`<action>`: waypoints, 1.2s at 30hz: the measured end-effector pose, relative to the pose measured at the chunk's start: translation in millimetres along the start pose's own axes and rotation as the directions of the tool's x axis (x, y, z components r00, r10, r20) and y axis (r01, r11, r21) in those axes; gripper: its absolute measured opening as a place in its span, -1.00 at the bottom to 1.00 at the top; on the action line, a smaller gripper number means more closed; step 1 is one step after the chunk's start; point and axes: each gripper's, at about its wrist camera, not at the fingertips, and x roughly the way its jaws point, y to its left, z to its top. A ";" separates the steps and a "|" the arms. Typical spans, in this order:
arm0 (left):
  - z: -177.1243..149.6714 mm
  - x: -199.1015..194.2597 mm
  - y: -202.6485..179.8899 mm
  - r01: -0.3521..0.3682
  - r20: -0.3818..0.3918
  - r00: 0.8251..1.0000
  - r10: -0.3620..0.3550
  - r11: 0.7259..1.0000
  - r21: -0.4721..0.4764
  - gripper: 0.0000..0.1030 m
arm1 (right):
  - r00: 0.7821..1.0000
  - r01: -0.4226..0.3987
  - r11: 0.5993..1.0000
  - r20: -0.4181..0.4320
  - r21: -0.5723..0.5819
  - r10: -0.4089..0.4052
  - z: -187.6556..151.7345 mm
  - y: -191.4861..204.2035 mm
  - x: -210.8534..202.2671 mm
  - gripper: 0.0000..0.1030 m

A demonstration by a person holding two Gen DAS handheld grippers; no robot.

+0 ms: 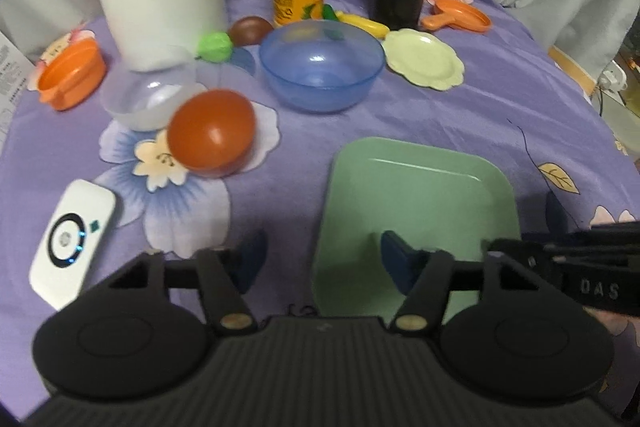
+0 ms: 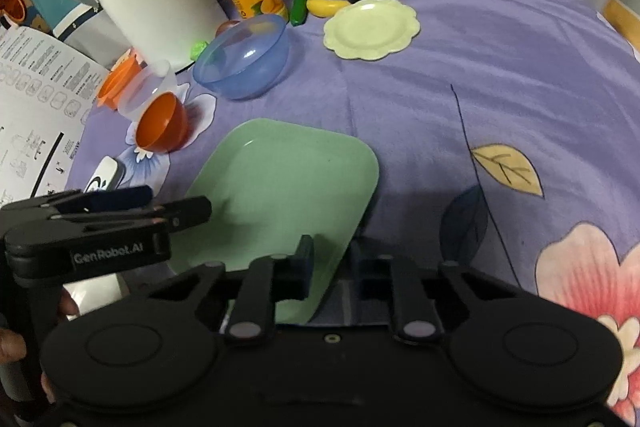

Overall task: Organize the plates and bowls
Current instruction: 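Lift the green tray with both grippers and carry it over the white plate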

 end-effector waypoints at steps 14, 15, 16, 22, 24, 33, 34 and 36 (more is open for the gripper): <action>-2.9 5.3 -4.0 0.016 -0.030 0.999 -0.017 1.000 -0.011 -0.32 | 1.000 0.017 0.998 0.024 -0.057 -0.016 28.3 -0.5 21.7 -0.71; -2.1 6.2 -3.3 0.013 -0.027 1.000 -0.013 1.000 -0.012 -0.29 | 1.000 0.015 0.998 0.026 -0.066 -0.013 27.7 -1.0 21.7 -0.71; -1.0 7.0 -2.9 0.011 -0.026 1.000 -0.011 1.000 -0.014 -0.28 | 1.000 0.014 0.997 0.029 -0.076 -0.012 27.2 -0.9 21.9 -0.72; 2.0 11.2 -4.6 -0.006 -0.018 1.000 0.006 1.000 -0.011 -0.13 | 0.998 0.023 0.991 0.055 -0.129 -0.016 24.5 2.9 22.5 -0.68; 2.1 11.6 -4.9 -0.007 -0.015 1.000 0.007 1.000 -0.010 -0.13 | 0.997 0.021 0.991 0.071 -0.132 -0.011 23.7 1.8 23.0 -0.67; 1.7 8.0 -8.4 -0.018 -0.012 1.000 0.017 1.000 -0.016 -0.40 | 0.995 0.068 0.988 0.087 -0.136 -0.056 20.7 11.0 21.8 -0.62; 1.4 6.7 -7.5 -0.019 -0.015 1.000 0.018 1.000 -0.024 -0.42 | 0.995 0.068 0.989 0.083 -0.132 -0.057 20.0 11.5 20.7 -0.63; 0.9 1.8 -6.1 -0.020 -0.014 1.000 0.019 0.999 -0.031 -0.48 | 0.995 0.066 0.990 0.077 -0.128 -0.056 18.0 11.1 17.6 -0.63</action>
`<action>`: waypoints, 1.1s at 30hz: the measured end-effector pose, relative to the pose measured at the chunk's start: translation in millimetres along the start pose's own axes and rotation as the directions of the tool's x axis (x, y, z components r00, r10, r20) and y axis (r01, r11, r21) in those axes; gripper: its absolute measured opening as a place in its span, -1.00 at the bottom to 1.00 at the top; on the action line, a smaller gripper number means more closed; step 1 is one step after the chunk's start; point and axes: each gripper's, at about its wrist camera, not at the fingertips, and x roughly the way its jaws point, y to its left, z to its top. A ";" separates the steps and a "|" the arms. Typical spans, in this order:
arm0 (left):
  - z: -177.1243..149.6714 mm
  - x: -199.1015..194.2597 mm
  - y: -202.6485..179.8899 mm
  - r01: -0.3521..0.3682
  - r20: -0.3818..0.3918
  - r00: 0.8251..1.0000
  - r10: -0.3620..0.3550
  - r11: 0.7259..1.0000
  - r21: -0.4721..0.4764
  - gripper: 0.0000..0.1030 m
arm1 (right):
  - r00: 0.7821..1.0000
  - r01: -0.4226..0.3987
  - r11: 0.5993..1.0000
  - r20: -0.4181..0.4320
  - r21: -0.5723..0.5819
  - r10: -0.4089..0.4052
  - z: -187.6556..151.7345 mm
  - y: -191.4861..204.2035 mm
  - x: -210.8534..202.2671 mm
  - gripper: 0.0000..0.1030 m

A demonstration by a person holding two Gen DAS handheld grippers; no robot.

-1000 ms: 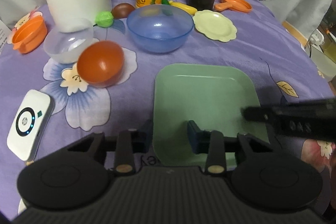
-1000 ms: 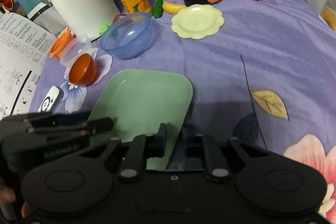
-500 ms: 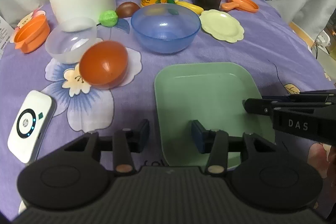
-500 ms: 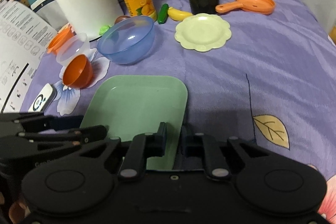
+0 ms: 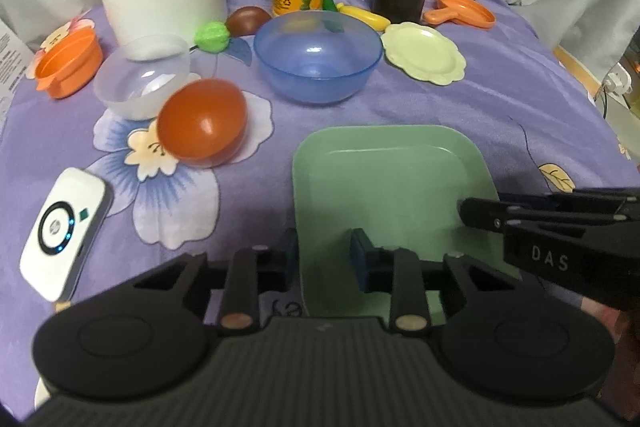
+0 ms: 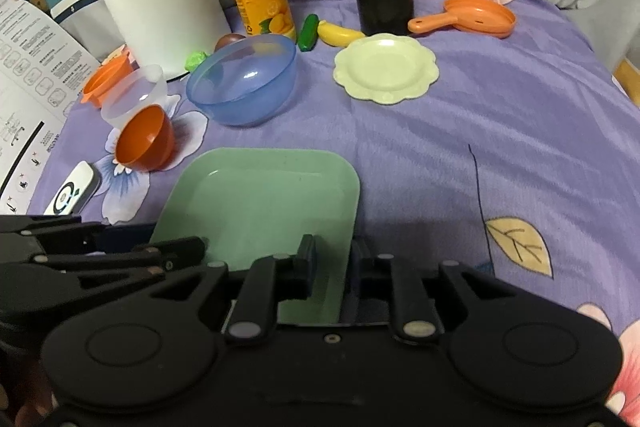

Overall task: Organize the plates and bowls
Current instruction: 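Lift the green tray with both grippers and carry it over the white plate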

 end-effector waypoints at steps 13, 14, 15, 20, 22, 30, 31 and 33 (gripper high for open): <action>-18.3 -71.6 10.3 -0.040 0.060 0.997 0.043 0.999 -0.036 -0.47 | 0.999 -0.044 0.999 0.017 -0.018 0.045 0.7 19.0 -48.8 -0.63; -21.9 -79.1 14.5 -0.043 0.063 0.997 0.046 0.998 -0.043 -0.47 | 0.998 -0.055 0.998 0.019 -0.023 0.056 0.3 23.7 -53.9 -0.63; -24.8 -84.8 18.4 -0.045 0.065 0.997 0.048 0.998 -0.049 -0.47 | 0.998 -0.064 0.998 0.019 -0.031 0.064 0.4 27.9 -56.8 -0.63; -46.7 -114.2 40.8 -0.068 0.075 0.994 0.074 0.995 -0.074 -0.47 | 0.994 -0.109 0.992 0.006 -0.063 0.110 -5.4 56.8 -74.2 -0.63; -57.9 -125.1 52.8 -0.081 0.075 0.993 0.087 0.993 -0.090 -0.47 | 0.991 -0.131 0.989 -0.007 -0.075 0.131 -9.4 69.1 -79.2 -0.63; -101.7 -150.3 101.1 -0.135 0.051 0.988 0.145 0.977 -0.163 -0.47 | 0.979 -0.200 0.963 -0.068 -0.182 0.190 -36.5 133.4 -89.3 -0.63; -107.2 -151.9 106.7 -0.139 0.047 0.988 0.149 0.975 -0.173 -0.47 | 0.978 -0.207 0.960 -0.077 -0.190 0.195 -39.9 140.0 -88.9 -0.63; -116.5 -152.9 115.8 -0.144 0.039 0.987 0.153 0.972 -0.186 -0.47 | 0.975 -0.218 0.954 -0.098 -0.205 0.201 -48.2 153.4 -86.9 -0.63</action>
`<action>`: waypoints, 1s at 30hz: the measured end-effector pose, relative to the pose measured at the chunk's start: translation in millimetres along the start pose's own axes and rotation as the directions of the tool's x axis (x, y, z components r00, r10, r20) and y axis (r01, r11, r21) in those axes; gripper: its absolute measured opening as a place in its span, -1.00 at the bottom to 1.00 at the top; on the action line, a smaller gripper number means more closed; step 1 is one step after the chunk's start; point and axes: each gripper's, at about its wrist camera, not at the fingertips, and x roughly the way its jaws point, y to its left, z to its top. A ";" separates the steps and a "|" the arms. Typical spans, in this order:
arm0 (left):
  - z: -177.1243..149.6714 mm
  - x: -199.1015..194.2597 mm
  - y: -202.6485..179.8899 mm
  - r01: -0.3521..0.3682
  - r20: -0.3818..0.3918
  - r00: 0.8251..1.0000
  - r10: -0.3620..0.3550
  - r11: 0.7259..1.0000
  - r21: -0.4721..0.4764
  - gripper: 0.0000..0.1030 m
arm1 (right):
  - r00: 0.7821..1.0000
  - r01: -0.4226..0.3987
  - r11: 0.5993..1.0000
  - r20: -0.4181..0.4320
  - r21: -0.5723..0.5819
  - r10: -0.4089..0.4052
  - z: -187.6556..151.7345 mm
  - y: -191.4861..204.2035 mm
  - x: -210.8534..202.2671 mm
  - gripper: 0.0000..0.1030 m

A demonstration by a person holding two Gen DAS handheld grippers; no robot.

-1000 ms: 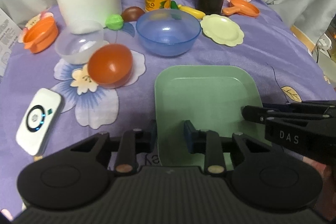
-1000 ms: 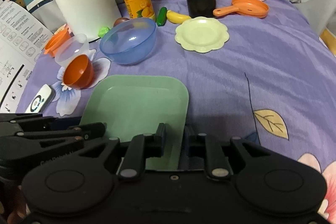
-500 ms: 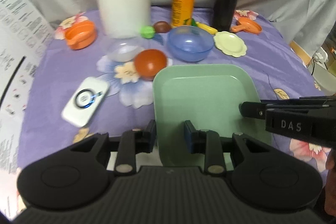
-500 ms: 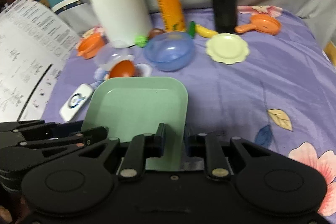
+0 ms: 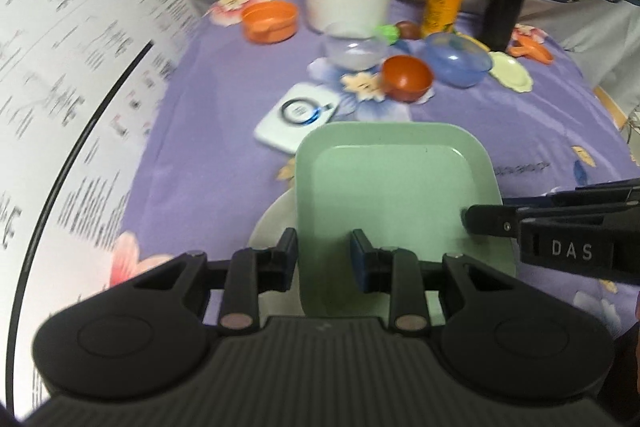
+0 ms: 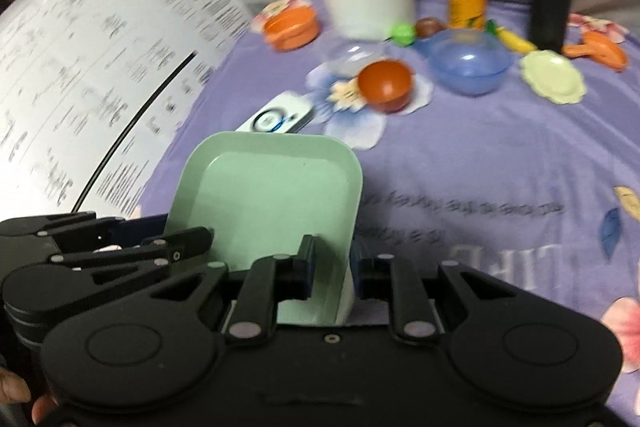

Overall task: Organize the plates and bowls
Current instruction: 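Lift the green tray with both grippers and carry it over the white plate, then lower the green tray onto the white plate and open both grippers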

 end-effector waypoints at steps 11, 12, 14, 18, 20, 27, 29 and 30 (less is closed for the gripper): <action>-21.3 21.7 21.3 0.020 -0.053 0.998 -0.021 0.999 -0.027 -0.47 | 0.995 0.014 0.999 -0.095 -0.036 -0.018 -15.2 24.0 27.3 -0.63; -21.8 24.0 22.1 0.023 -0.056 0.998 -0.024 0.999 -0.029 -0.47 | 0.995 0.017 0.999 -0.100 -0.037 -0.021 -16.7 24.1 29.2 -0.63; -22.2 28.0 23.1 0.029 -0.063 0.998 -0.031 0.999 -0.033 -0.47 | 0.994 0.022 0.999 -0.109 -0.040 -0.026 -17.1 24.2 32.3 -0.63; -22.6 34.8 22.8 0.035 -0.072 0.997 -0.038 0.999 -0.031 -0.47 | 0.992 0.030 0.999 -0.120 -0.033 -0.034 -16.8 22.1 37.6 -0.63; -22.5 37.5 21.9 0.034 -0.074 0.997 -0.036 0.999 -0.026 -0.47 | 0.991 0.034 0.999 -0.126 -0.031 -0.038 -16.1 21.1 40.9 -0.62; -23.3 43.4 20.2 0.034 -0.077 0.996 -0.035 0.999 -0.017 -0.44 | 0.989 0.039 0.999 -0.144 -0.031 -0.043 -15.5 18.7 49.6 -0.56; -22.7 42.2 20.4 0.032 -0.068 0.997 -0.033 0.999 -0.013 -0.42 | 0.989 0.036 0.999 -0.140 -0.028 -0.040 -15.2 18.1 50.0 -0.49; -22.5 40.5 19.6 0.030 -0.059 0.998 -0.030 1.000 -0.008 -0.31 | 0.990 0.037 0.999 -0.134 -0.030 -0.041 -14.8 18.1 49.7 -0.48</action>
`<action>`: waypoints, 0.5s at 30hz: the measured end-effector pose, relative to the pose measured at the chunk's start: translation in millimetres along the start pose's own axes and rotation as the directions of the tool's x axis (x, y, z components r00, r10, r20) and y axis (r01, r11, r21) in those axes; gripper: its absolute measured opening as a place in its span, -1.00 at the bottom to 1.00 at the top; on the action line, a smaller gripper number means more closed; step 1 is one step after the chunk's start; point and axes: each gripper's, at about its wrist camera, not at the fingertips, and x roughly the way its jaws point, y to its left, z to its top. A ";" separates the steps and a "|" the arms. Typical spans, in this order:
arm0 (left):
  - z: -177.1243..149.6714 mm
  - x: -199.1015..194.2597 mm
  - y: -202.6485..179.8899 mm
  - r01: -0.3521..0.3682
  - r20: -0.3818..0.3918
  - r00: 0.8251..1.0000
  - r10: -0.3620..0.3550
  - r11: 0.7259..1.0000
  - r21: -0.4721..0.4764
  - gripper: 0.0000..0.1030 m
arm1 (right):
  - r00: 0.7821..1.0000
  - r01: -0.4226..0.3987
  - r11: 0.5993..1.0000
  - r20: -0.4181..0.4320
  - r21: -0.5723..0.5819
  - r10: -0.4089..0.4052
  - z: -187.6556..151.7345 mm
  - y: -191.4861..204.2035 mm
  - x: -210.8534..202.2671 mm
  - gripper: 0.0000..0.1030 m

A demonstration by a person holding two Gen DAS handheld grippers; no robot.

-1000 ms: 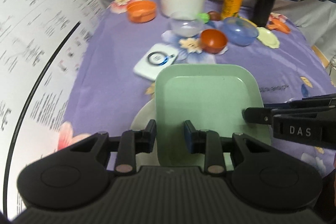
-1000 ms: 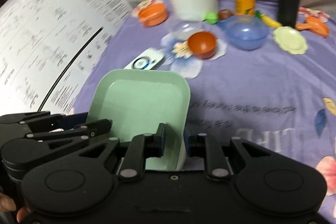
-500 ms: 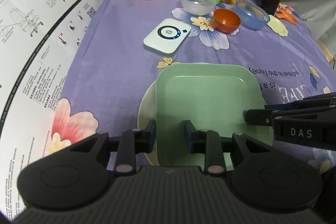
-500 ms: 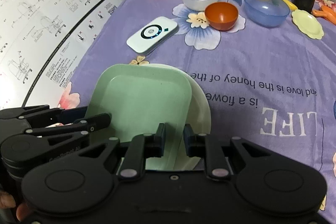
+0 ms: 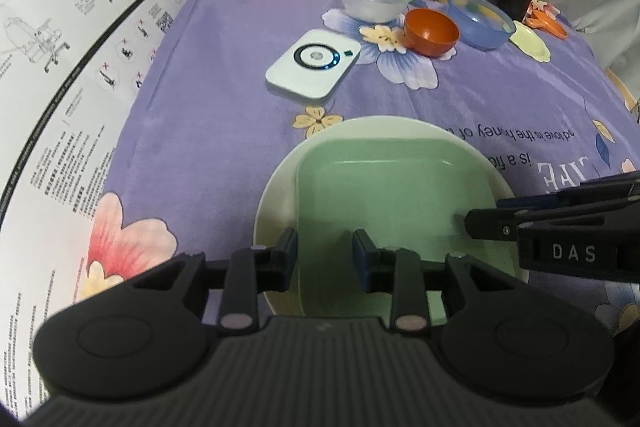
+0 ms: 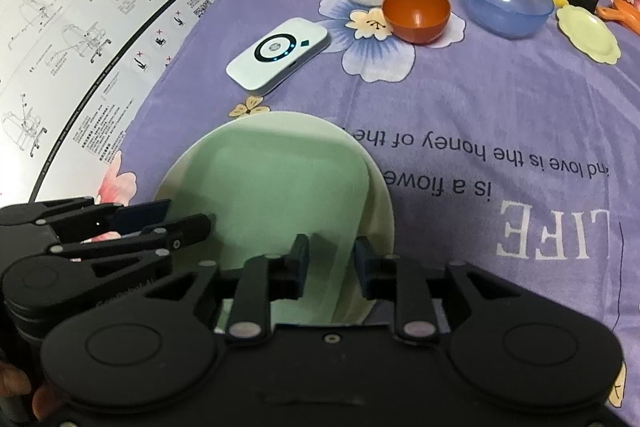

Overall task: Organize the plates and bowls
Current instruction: 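Lower the green tray onto the white plate and open both grippers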

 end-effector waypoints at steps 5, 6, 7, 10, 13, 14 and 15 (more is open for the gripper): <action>3.0 -14.3 -1.2 -0.061 0.077 0.995 0.060 0.998 0.010 0.47 | 0.999 -0.023 1.000 0.042 0.013 0.022 3.2 -2.2 -9.2 0.31; 3.6 -17.2 0.6 -0.067 0.087 0.994 0.067 0.998 0.002 0.66 | 0.998 -0.013 1.000 0.057 0.011 0.013 4.2 -2.7 -12.9 0.48; 5.1 -19.7 3.2 -0.067 0.095 0.993 0.068 0.998 -0.011 0.75 | 0.997 -0.007 1.000 0.073 0.008 0.006 5.2 -3.9 -16.8 0.61; 8.5 -26.3 8.0 -0.067 0.117 0.991 0.071 0.997 -0.039 0.87 | 0.994 -0.012 1.000 0.104 0.016 0.011 7.7 -11.2 -26.8 0.76; 12.6 -30.9 7.1 -0.076 0.123 0.989 0.081 0.996 -0.047 0.95 | 0.993 -0.008 1.000 0.121 0.028 0.004 8.7 -18.1 -34.1 0.78; 13.9 -32.4 5.8 -0.077 0.126 0.989 0.082 0.996 -0.048 0.97 | 0.992 -0.007 0.999 0.123 0.035 0.003 8.9 -20.1 -35.7 0.79; 15.9 -33.8 3.6 -0.076 0.128 0.988 0.081 0.996 -0.047 0.98 | 0.992 -0.008 0.999 0.125 0.043 0.003 8.9 -22.8 -37.3 0.83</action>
